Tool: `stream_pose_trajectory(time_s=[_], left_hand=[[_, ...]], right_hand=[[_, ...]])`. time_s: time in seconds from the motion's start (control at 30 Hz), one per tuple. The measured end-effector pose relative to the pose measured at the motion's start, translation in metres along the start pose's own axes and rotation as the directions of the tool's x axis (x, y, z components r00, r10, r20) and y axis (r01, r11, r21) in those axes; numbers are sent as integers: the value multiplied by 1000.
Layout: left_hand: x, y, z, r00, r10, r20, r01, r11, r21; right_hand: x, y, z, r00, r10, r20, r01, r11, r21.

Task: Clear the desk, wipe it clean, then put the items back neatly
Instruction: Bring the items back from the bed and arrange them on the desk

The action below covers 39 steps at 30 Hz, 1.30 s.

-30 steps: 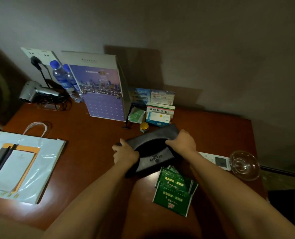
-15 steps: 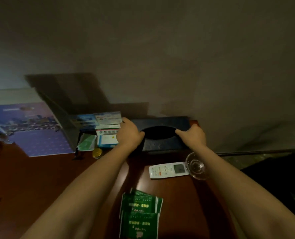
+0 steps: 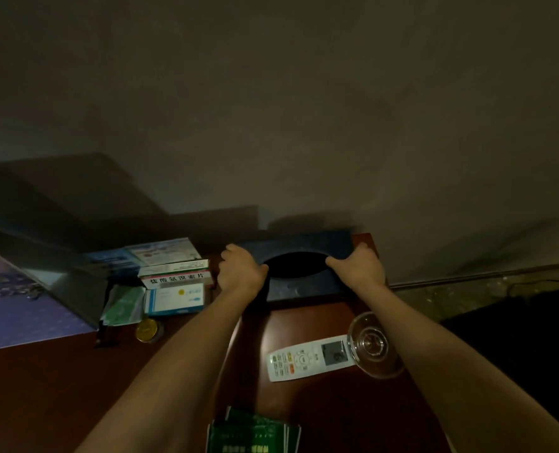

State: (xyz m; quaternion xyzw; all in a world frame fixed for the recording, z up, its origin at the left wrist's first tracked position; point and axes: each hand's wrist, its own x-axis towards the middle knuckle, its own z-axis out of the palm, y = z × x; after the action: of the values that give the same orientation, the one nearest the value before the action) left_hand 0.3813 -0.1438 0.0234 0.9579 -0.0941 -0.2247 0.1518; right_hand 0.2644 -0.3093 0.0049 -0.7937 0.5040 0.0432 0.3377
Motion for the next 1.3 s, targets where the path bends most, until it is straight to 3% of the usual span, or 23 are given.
stream_pose_trajectory(time_s=[0.23, 0.3, 0.37, 0.43, 0.5, 0.6, 0.7, 0.8, 0.97, 1.3], left_hand=[[2, -10, 10, 997, 45, -65, -49, 997, -66], [-8, -15, 9, 976, 122, -180, -110, 991, 78], [-26, -21, 10, 921, 295, -255, -227, 937, 265], [-47, -31, 19, 866, 475, -155, -399, 844, 358], [-69, -43, 37, 793, 603, 83, -587, 721, 369], [-92, -59, 67, 703, 619, 350, -711, 629, 316], [-105, -66, 81, 744, 534, 401, -662, 672, 332], [-106, -68, 85, 782, 490, 385, -615, 707, 350], [-98, -67, 84, 808, 454, 377, -578, 735, 354], [-56, -87, 53, 920, 290, 265, -351, 909, 223]], right_hand=[[4, 7, 2, 999, -51, 19, 51, 999, -15], [1, 15, -4, 994, -65, 86, 69, 997, -37], [-8, 28, -9, 991, -55, 122, 62, 997, -54], [-24, 44, -10, 992, -26, 126, 33, 998, -60], [-45, 59, -8, 994, -18, 111, 24, 998, -52], [-65, 77, 0, 997, -28, 76, 40, 988, -150], [-77, 88, 4, 992, 76, 96, -50, 967, -249], [-80, 94, 4, 981, 164, 106, -144, 974, -175], [-77, 93, 7, 992, 103, 72, -88, 978, -191], [-56, 74, 19, 998, 57, 28, -52, 986, -161]])
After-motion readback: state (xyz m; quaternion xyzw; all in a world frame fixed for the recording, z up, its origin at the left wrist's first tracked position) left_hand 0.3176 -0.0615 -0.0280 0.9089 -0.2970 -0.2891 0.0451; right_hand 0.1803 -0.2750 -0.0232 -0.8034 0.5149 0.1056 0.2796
